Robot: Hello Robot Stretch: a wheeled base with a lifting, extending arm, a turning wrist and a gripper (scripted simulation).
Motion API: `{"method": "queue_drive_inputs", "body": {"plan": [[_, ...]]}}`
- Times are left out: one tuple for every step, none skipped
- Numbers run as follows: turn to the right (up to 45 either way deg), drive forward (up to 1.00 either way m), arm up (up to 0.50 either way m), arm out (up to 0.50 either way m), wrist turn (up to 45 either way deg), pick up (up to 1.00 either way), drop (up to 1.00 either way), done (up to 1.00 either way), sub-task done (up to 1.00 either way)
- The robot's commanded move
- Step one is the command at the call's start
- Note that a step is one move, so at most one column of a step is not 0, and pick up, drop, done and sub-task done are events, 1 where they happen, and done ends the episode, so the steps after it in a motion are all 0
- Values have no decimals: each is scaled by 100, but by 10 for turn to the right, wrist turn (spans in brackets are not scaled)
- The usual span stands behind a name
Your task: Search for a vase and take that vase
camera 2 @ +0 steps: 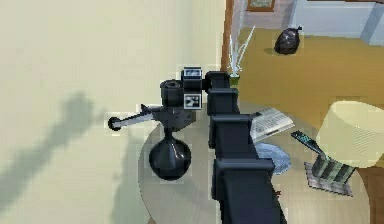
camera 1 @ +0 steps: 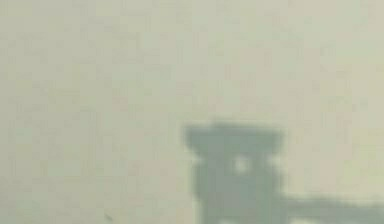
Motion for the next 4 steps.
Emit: {"method": "queue_drive_inputs", "body": {"plan": [[0, 0, 0, 0, 270, 0, 0, 0, 0], [0, 0, -30, 0, 0, 0, 0, 0, 0], [0, 0, 0, 0, 0, 100, 0, 0, 0], [0, 0, 10, 0, 0, 0, 0, 0, 0]]}}
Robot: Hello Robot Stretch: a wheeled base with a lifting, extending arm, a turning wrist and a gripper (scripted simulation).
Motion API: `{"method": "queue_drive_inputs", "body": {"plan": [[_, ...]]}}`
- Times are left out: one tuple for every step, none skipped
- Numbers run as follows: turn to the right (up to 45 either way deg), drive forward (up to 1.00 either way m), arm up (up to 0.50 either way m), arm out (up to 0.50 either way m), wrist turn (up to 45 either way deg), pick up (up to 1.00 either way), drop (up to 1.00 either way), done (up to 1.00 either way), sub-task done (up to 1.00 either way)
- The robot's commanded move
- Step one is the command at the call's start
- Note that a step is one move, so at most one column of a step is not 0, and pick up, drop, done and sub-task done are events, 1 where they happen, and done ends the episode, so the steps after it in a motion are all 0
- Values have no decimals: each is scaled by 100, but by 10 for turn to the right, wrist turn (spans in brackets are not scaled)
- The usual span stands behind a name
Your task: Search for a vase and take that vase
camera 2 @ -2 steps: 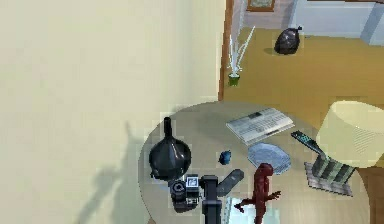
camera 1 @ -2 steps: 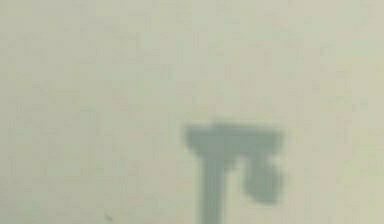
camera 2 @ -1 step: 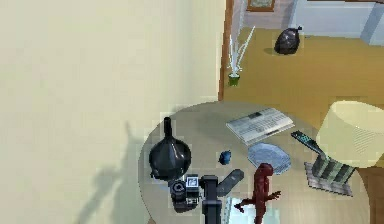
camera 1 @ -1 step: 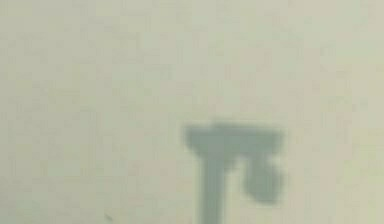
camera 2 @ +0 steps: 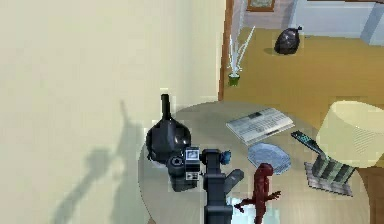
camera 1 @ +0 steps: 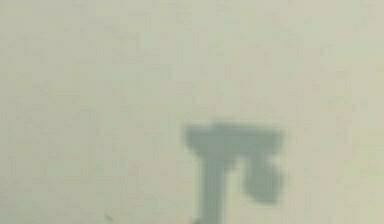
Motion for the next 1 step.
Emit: {"method": "queue_drive_inputs", "body": {"plan": [[0, 0, 0, 0, 0, 0, 0, 100, 0]]}}
